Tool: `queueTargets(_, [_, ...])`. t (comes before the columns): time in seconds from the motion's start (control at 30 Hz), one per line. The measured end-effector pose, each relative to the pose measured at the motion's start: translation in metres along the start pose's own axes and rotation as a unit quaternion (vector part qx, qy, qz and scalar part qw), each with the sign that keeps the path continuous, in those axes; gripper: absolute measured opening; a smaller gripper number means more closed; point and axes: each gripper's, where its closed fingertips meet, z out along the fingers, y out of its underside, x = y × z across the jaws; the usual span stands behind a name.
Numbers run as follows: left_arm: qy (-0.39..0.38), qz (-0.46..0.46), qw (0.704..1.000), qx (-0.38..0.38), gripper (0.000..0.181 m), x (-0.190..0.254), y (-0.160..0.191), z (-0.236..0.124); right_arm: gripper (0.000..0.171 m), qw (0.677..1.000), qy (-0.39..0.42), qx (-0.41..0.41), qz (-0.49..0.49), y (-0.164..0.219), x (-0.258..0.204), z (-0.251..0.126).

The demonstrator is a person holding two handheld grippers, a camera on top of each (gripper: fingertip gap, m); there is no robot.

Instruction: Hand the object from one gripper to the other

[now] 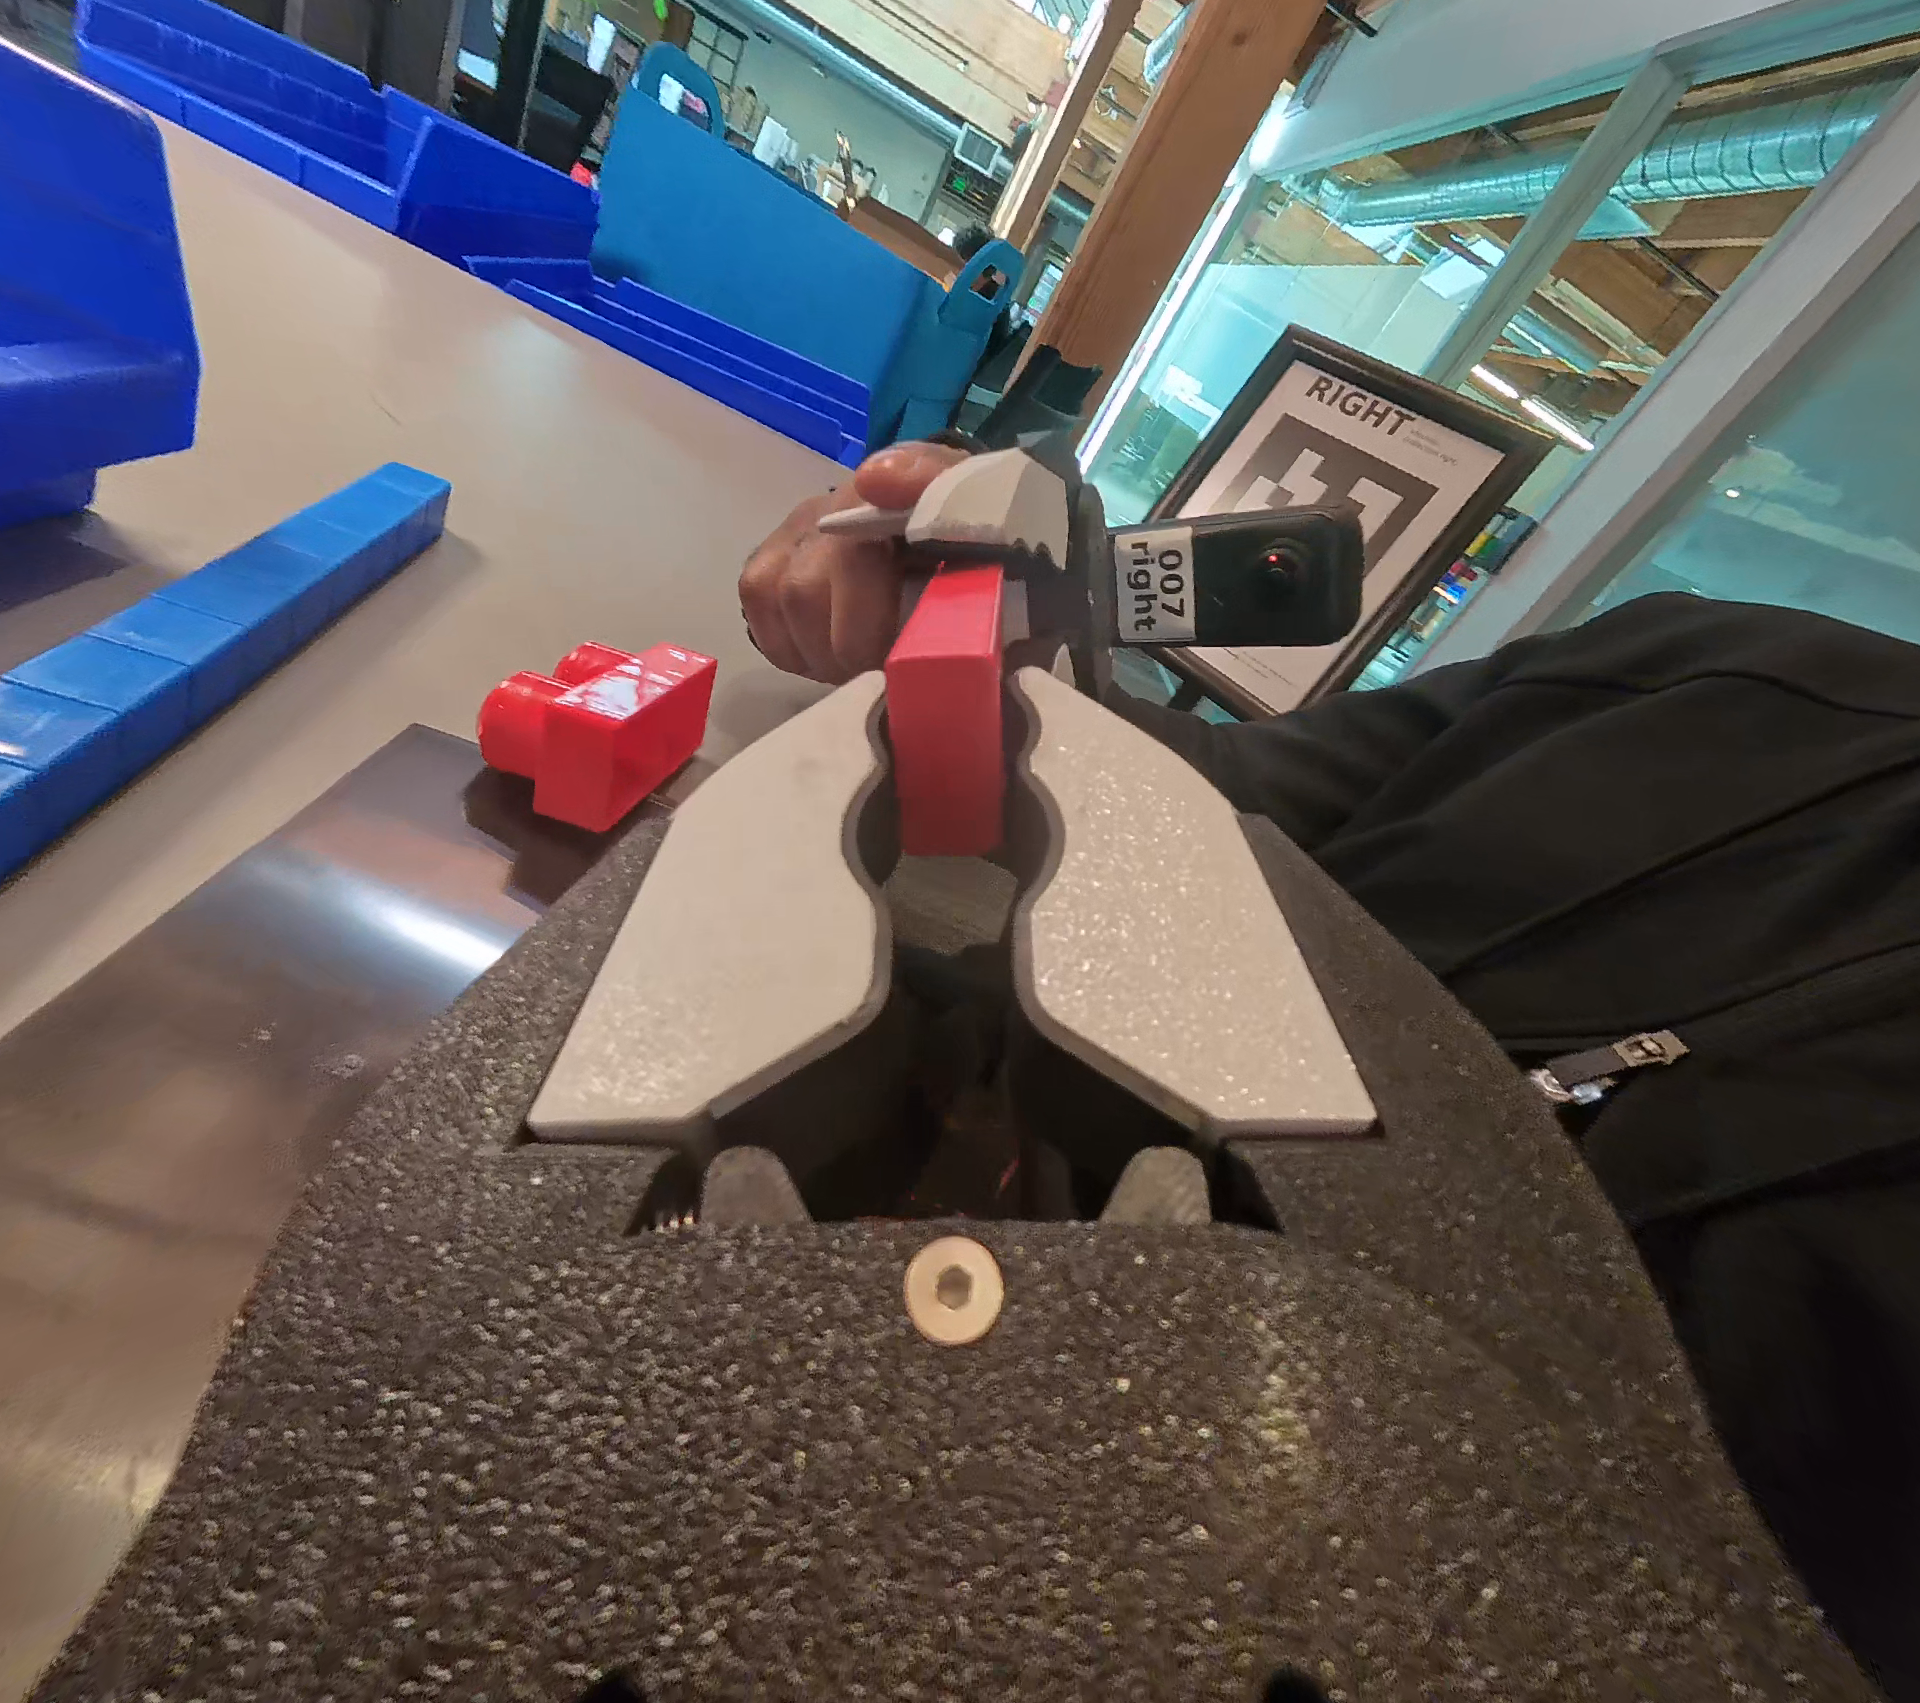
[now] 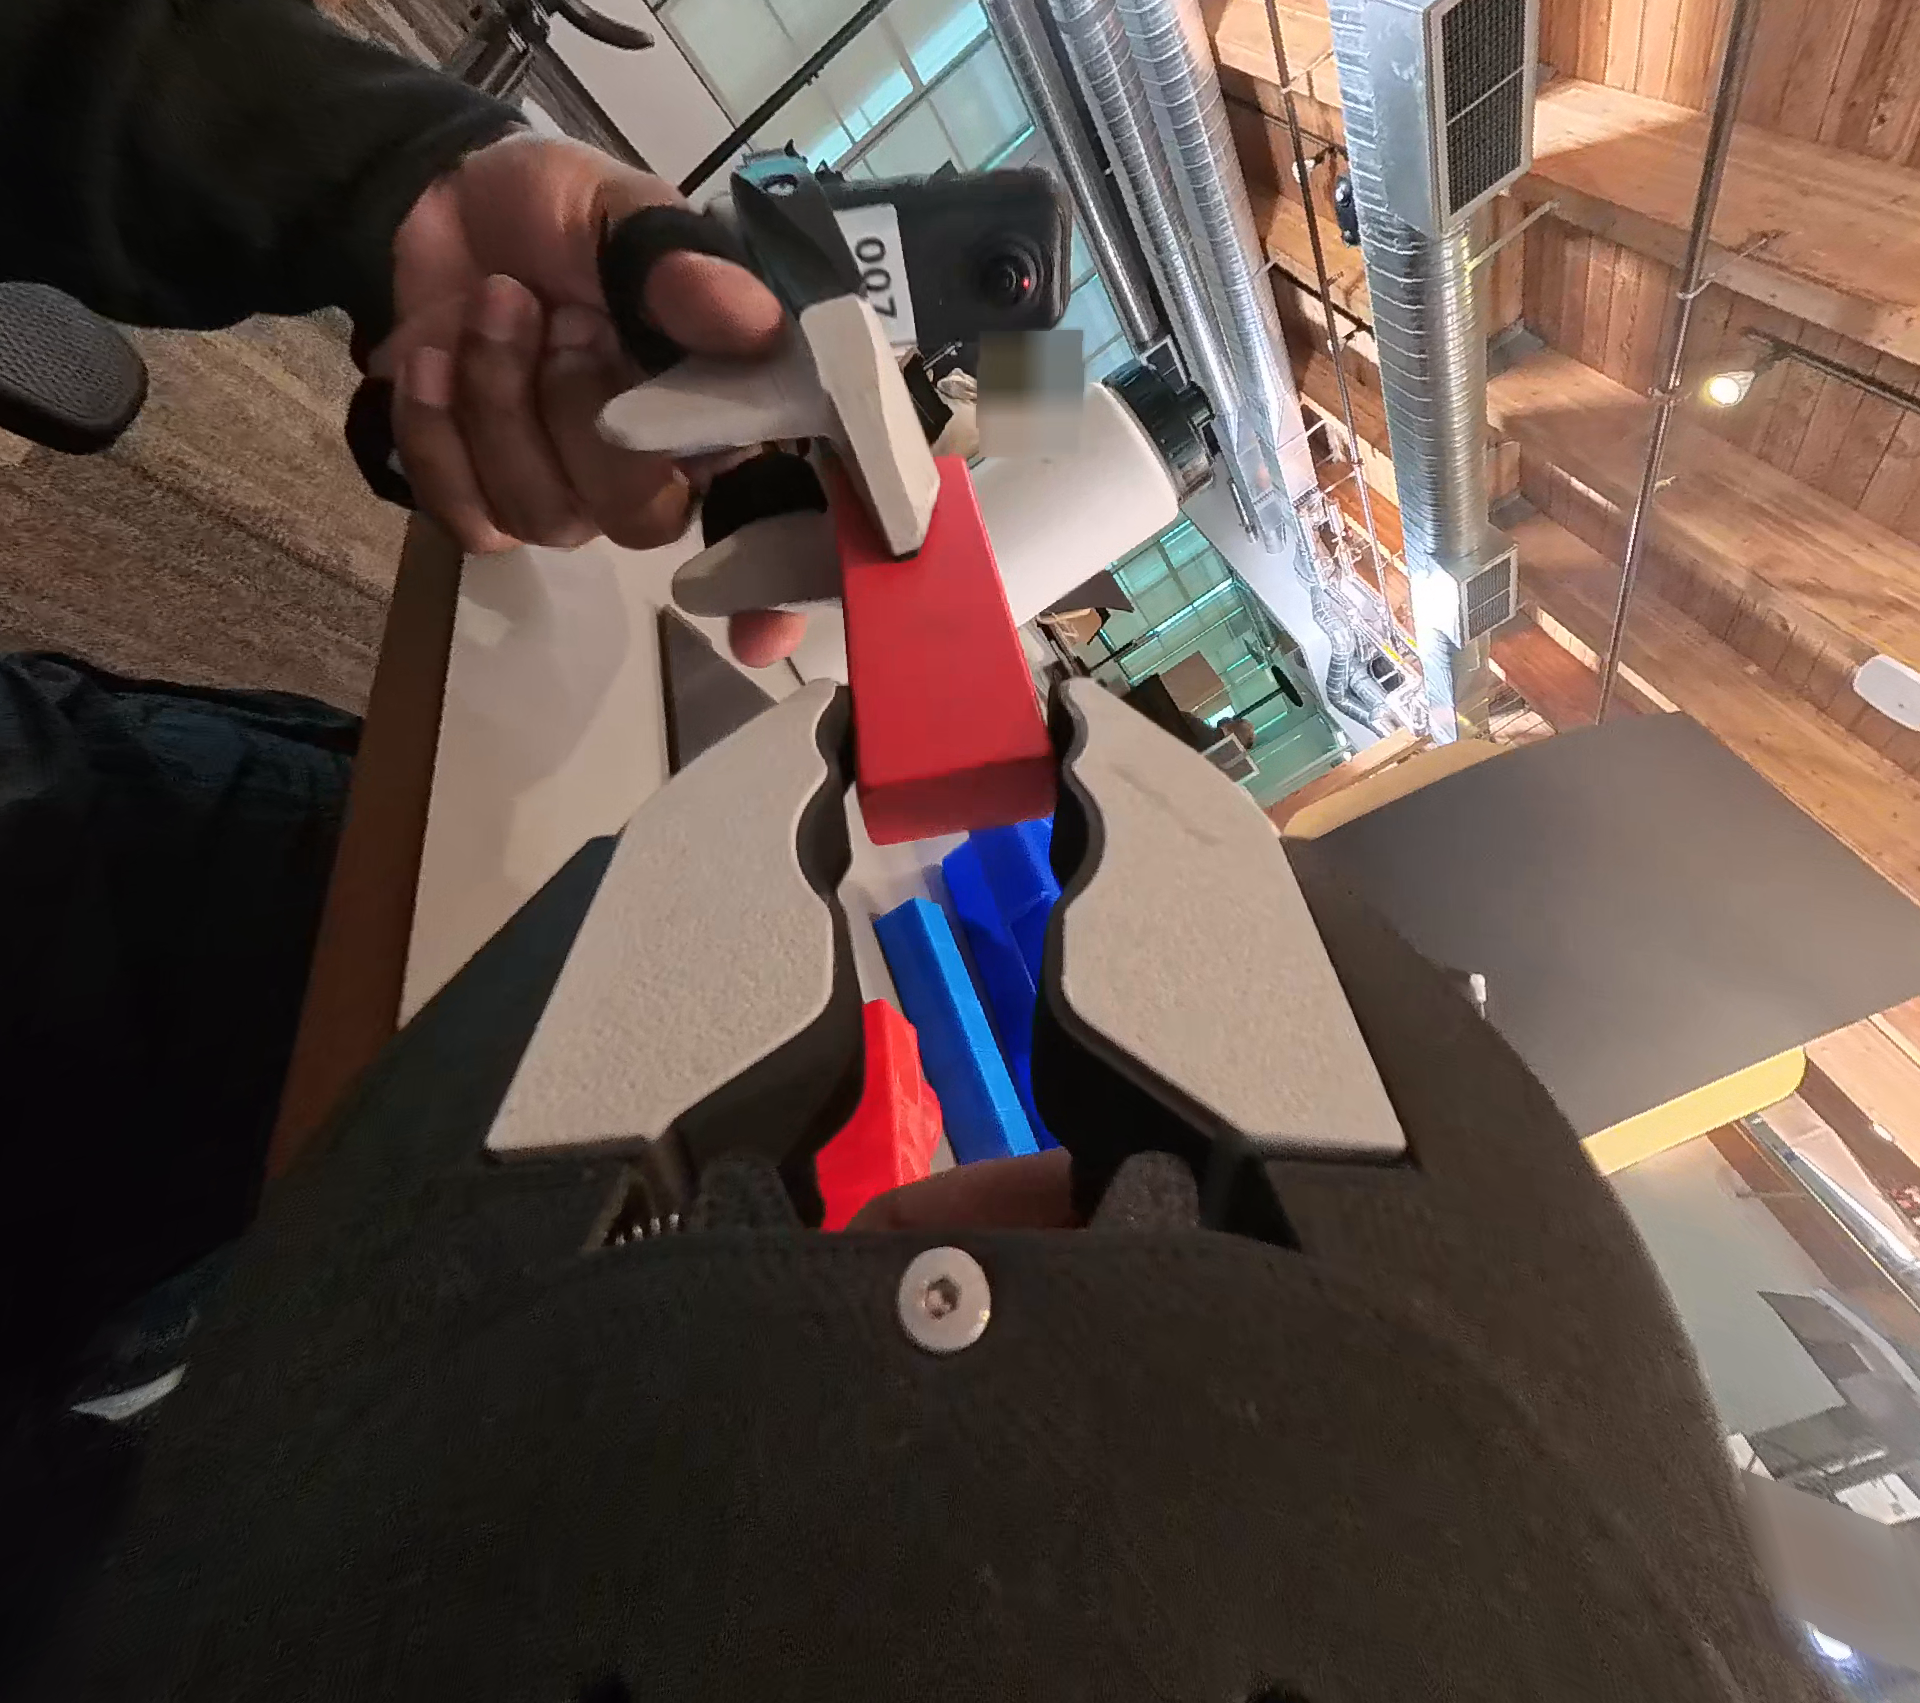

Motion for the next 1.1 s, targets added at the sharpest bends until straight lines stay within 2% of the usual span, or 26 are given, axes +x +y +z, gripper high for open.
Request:
queueTargets(0.07, [-0.014,0.018,0.999,0.025,0.026,-0.004,-0.007,-0.002,0.035,1.000,-0.012,-0.002,0.008,0.001,-0.003,0.001])
queueTargets(0.13, [-0.021,0.038,0.997,0.058,0.042,-0.005,-0.015,-0.006,0.035,0.999,-0.024,0.001,0.026,0.000,-0.005,0.001])
queueTargets(0.23, [-0.002,0.073,0.993,0.097,0.050,0.005,-0.025,-0.014,0.035,0.997,-0.036,0.011,0.063,-0.002,-0.006,-0.001])
queueTargets(0.33, [-0.016,0.153,0.981,0.118,0.054,0.014,-0.033,-0.021,0.035,0.993,-0.056,0.017,0.097,-0.002,-0.007,-0.002])
queueTargets(0.5, [-0.076,0.326,0.940,0.059,0.058,0.019,-0.021,-0.022,0.035,0.987,-0.068,0.040,0.142,-0.009,-0.003,-0.006])
queueTargets(0.63, [-0.108,0.423,0.899,0.018,0.056,0.020,-0.013,-0.016,0.035,0.981,-0.069,0.057,0.171,-0.012,0.004,-0.010])
queueTargets(0.83, [-0.121,0.458,0.881,-0.009,0.052,0.019,-0.005,-0.007,0.035,0.977,-0.095,0.062,0.183,-0.015,-0.003,-0.010])
queueTargets(1.1, [-0.083,0.461,0.884,-0.020,0.045,0.025,0.008,-0.003,0.035,0.970,-0.131,0.073,0.190,-0.021,-0.014,-0.012])
